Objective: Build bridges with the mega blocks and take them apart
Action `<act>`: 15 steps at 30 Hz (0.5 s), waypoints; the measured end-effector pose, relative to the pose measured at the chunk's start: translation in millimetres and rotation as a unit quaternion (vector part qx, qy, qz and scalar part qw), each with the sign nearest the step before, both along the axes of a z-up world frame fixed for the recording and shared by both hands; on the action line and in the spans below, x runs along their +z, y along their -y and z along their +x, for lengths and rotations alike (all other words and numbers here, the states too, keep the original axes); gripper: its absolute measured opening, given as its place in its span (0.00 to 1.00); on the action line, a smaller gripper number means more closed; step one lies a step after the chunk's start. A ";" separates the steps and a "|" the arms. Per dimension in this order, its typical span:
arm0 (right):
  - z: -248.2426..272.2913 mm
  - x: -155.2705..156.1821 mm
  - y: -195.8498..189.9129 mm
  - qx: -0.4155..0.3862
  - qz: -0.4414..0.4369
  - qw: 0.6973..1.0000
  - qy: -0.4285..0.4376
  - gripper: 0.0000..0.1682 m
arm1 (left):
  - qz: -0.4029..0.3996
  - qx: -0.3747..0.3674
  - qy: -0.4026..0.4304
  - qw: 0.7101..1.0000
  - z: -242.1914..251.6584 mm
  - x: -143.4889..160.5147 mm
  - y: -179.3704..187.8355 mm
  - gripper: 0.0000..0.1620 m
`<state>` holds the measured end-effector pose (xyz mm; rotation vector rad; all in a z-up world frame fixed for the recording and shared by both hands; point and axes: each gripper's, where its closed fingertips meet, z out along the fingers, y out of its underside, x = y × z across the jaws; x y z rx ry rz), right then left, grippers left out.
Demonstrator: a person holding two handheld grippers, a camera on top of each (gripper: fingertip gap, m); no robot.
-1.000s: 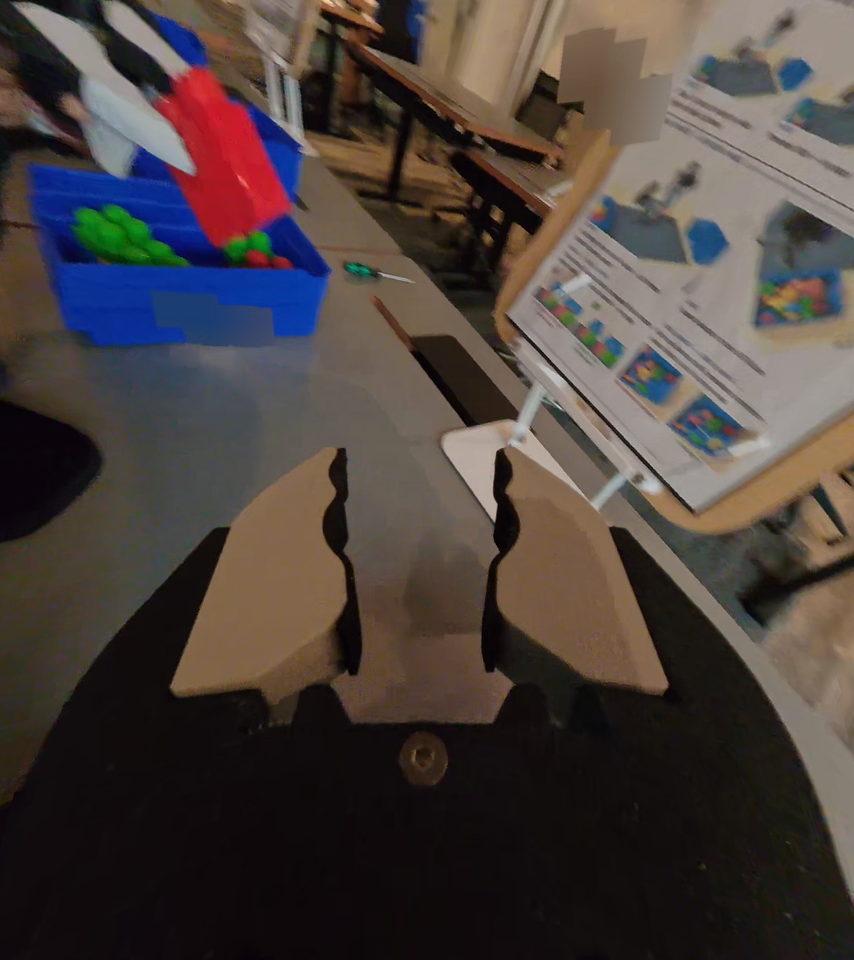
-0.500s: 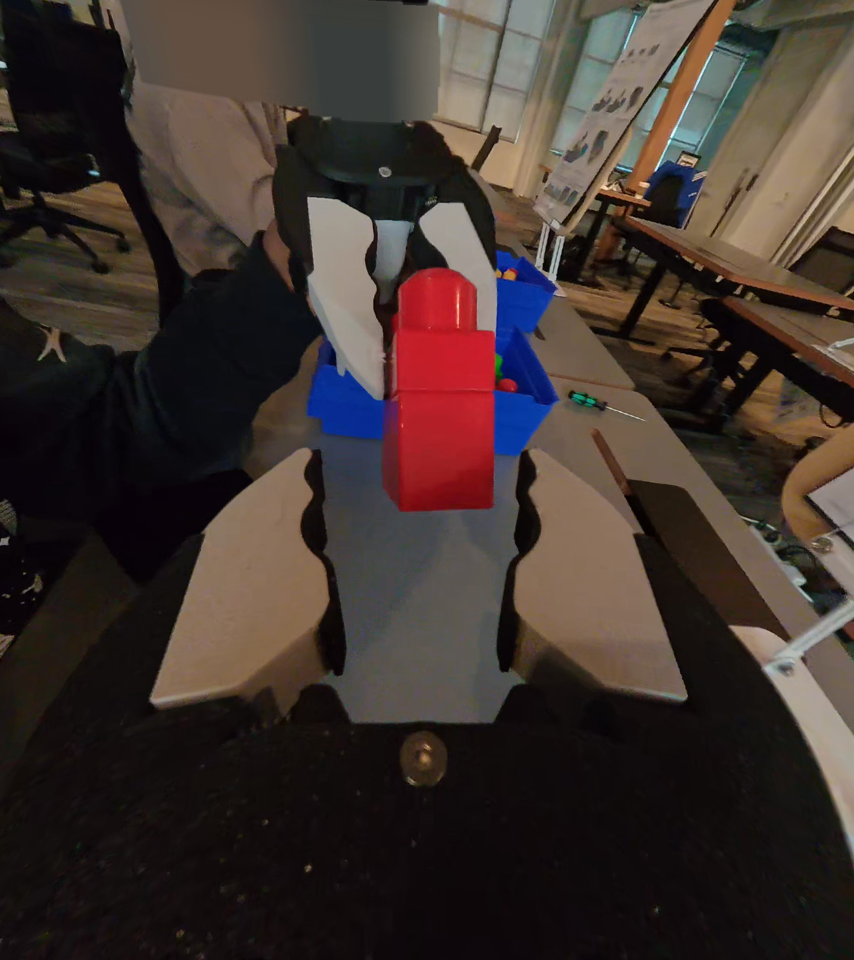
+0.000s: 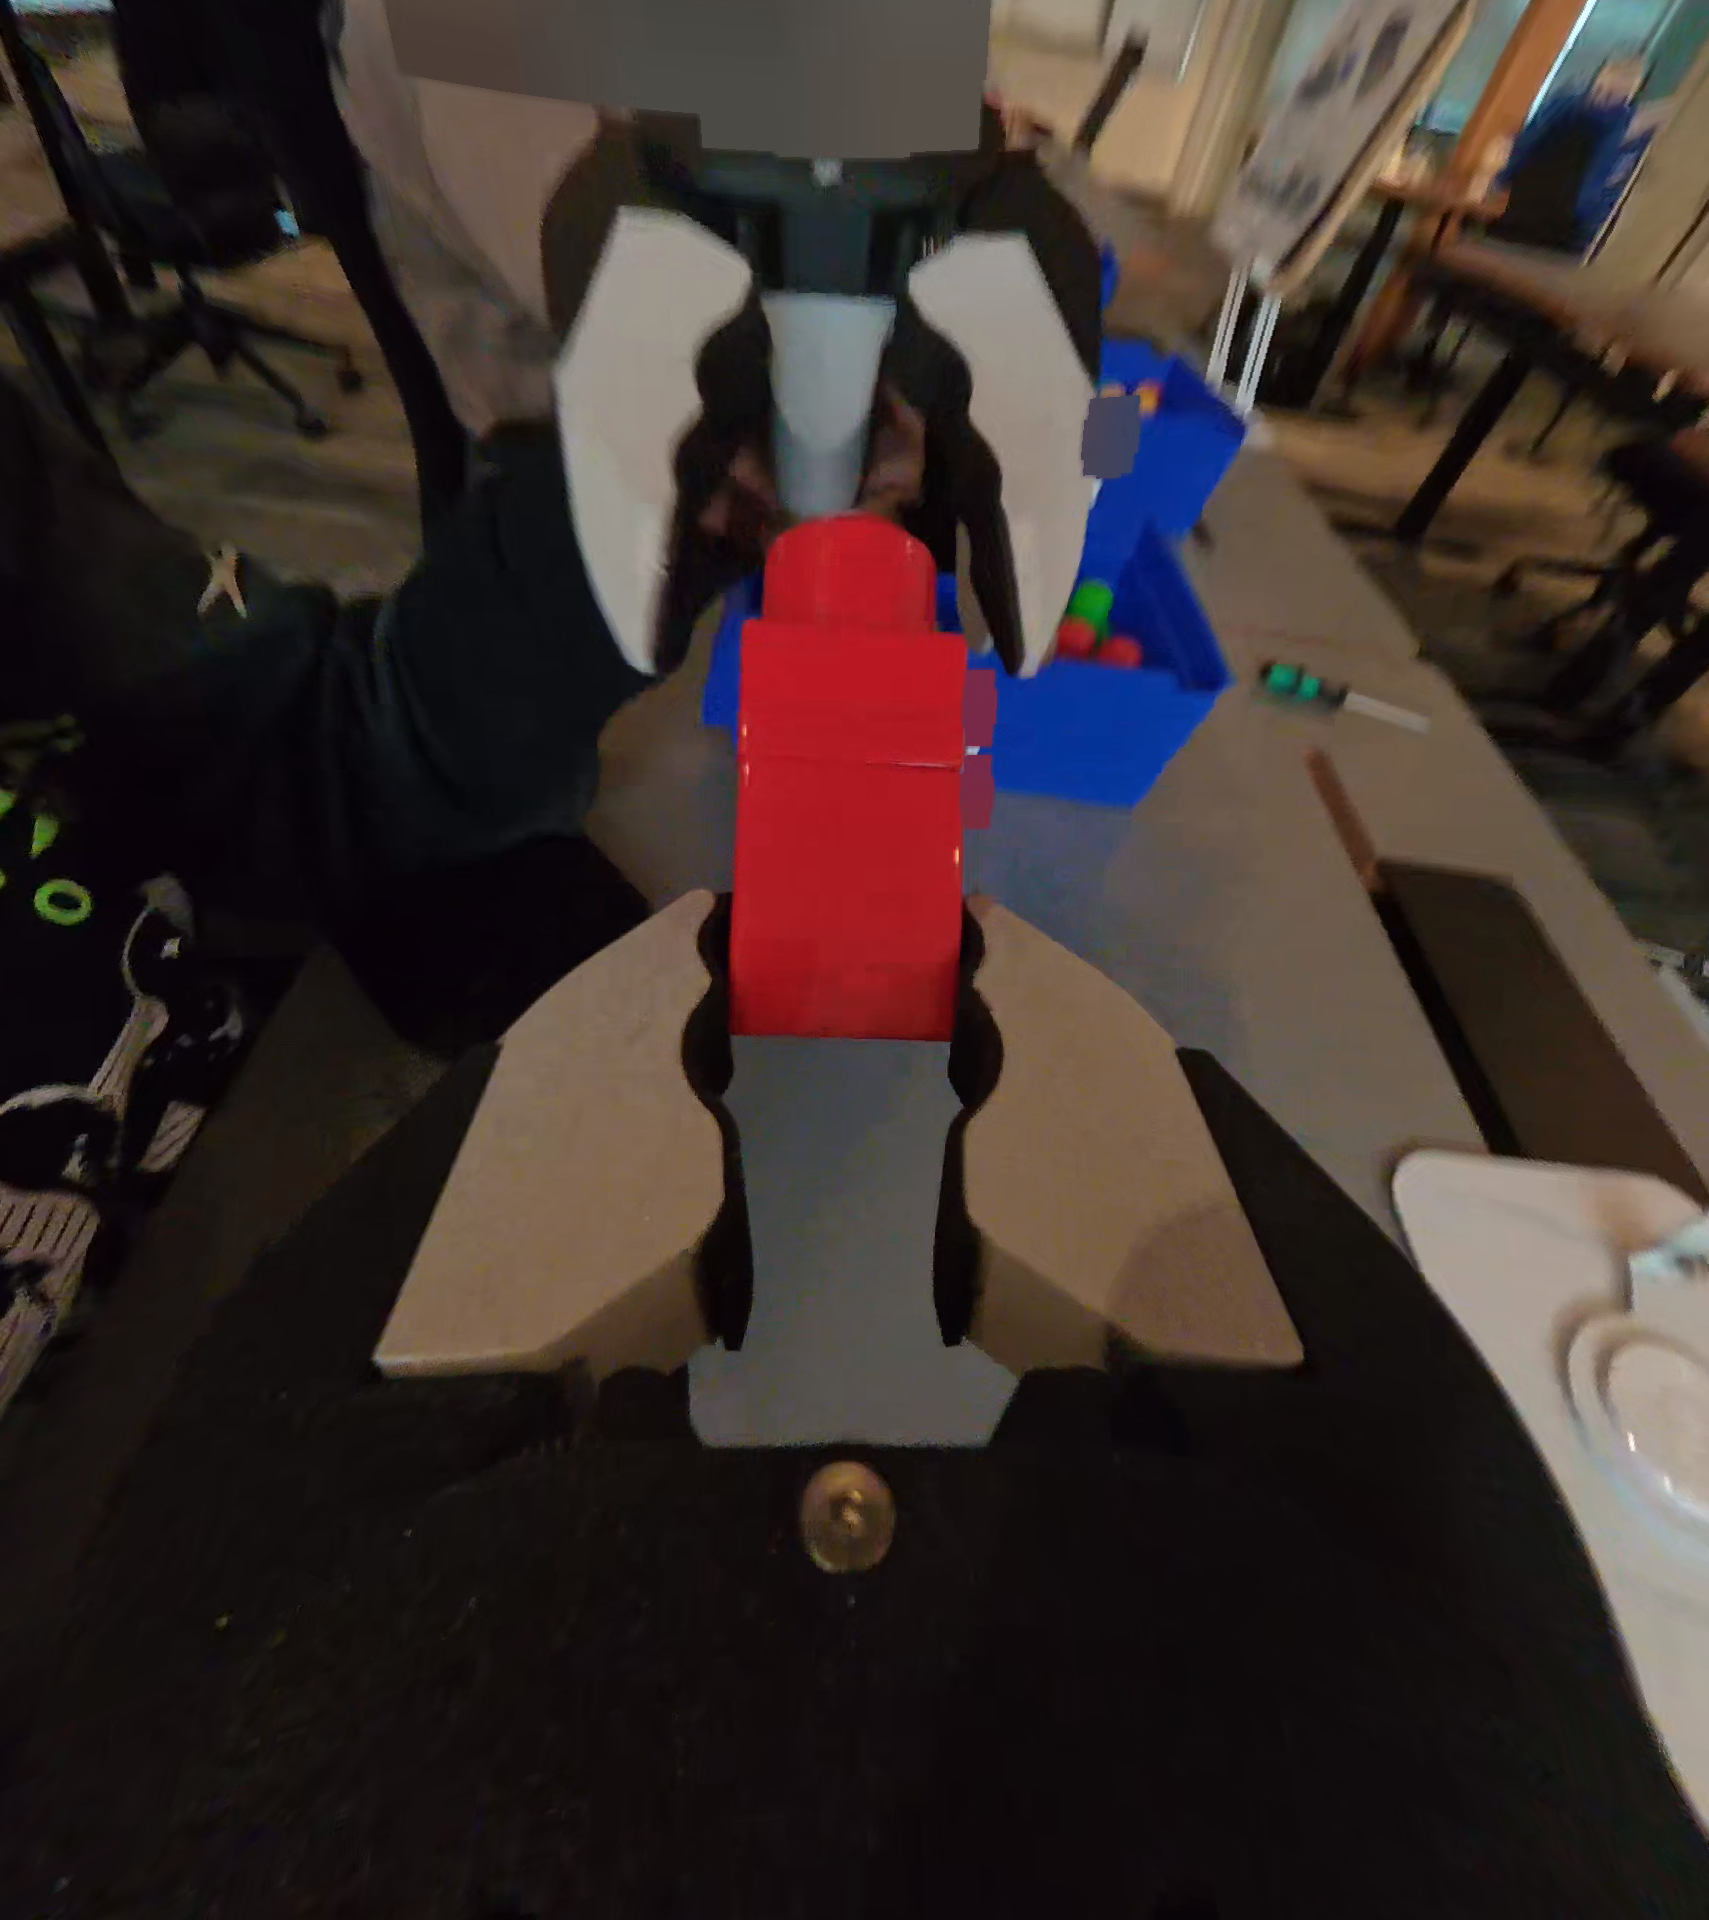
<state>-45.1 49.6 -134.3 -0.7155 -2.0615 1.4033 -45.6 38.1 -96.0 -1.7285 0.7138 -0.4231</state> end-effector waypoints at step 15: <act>32.9 -26.4 -26.5 -0.010 0.061 0.993 0.102 0.23 | -0.102 -0.038 -0.046 0.993 35.9 -56.8 -28.9 0.28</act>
